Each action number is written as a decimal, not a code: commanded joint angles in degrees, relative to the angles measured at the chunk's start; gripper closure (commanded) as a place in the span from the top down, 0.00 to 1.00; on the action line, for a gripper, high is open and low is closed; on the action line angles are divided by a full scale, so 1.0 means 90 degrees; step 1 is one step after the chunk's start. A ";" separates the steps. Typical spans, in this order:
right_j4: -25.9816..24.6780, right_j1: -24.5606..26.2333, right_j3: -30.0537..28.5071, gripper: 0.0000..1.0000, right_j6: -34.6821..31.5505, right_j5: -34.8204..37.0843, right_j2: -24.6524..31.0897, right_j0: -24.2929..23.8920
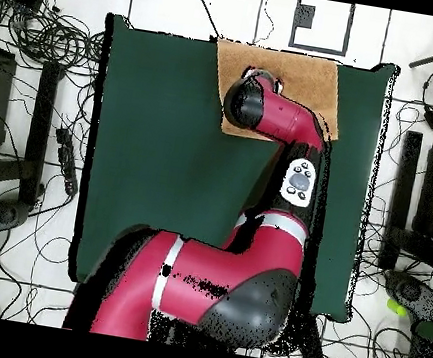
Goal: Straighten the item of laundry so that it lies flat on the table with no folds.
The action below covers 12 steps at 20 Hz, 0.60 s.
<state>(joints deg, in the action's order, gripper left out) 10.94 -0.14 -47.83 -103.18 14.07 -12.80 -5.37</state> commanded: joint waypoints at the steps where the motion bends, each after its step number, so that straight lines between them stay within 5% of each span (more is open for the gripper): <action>1: 0.0585 0.0796 0.0263 1.00 -0.1811 0.0024 -0.0153 0.0419; 12: 0.0035 -0.1108 -0.1979 1.00 -0.0805 0.0110 0.0887 -0.0120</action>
<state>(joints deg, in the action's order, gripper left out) 12.63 -3.33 -52.20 -103.18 14.07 -13.04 -5.31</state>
